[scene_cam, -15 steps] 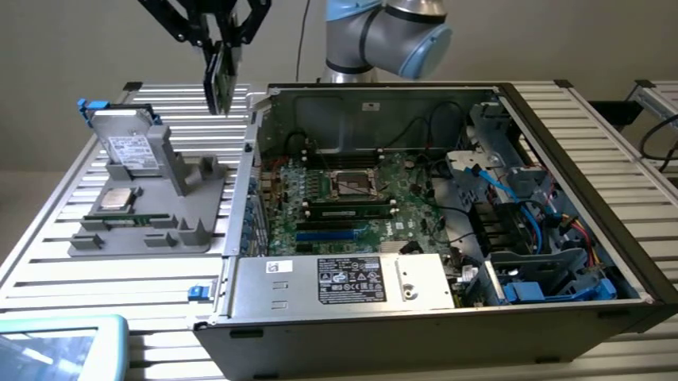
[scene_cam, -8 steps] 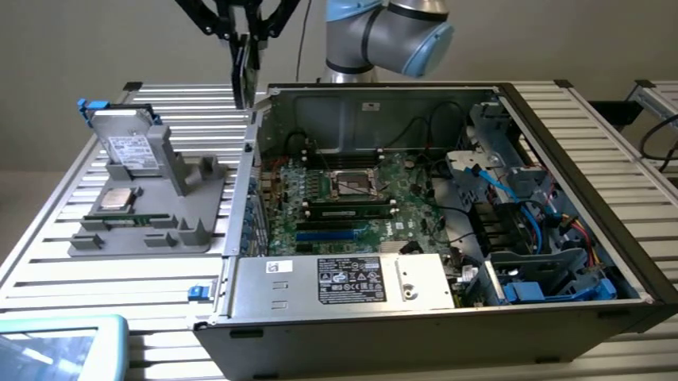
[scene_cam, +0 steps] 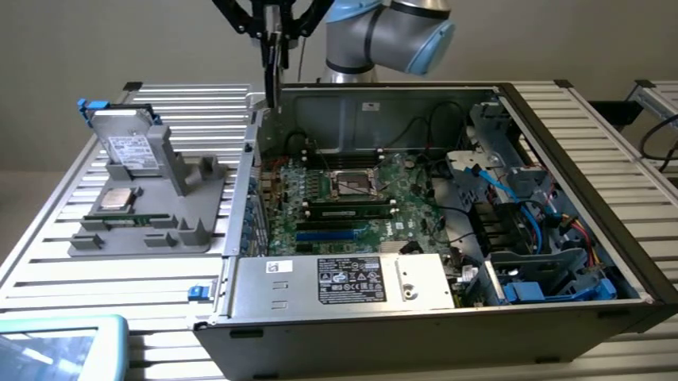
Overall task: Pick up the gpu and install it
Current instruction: 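Pick up the gpu and move the gpu toward the slot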
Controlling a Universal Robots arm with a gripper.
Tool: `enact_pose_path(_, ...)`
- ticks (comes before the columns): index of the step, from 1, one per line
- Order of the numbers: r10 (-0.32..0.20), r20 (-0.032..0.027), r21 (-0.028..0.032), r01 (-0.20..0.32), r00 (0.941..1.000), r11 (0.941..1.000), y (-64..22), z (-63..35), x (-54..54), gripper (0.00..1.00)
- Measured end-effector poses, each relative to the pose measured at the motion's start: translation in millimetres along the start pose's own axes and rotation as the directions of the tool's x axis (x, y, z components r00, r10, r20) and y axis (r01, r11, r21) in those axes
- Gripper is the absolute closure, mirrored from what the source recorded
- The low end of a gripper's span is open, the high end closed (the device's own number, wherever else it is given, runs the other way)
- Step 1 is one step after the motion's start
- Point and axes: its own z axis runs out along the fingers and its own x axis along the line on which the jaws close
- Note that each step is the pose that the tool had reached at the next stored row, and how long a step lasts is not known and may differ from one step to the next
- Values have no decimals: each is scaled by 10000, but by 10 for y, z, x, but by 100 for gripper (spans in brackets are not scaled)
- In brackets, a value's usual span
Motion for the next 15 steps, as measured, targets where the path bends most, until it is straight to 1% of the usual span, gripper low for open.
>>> enact_pose_path(5, 15, -128, 1, -15, 9999, 10000, 3, -11, -206, 73)
enact_pose_path(9, 23, -199, 3, -23, 9998, 10000, 6, -21, -387, 73)
enact_pose_path(11, 26, -224, 4, -26, 9997, 10000, 7, -25, -478, 73)
enact_pose_path(15, 27, -235, 3, -27, 9997, 10000, 6, -35, -657, 73)
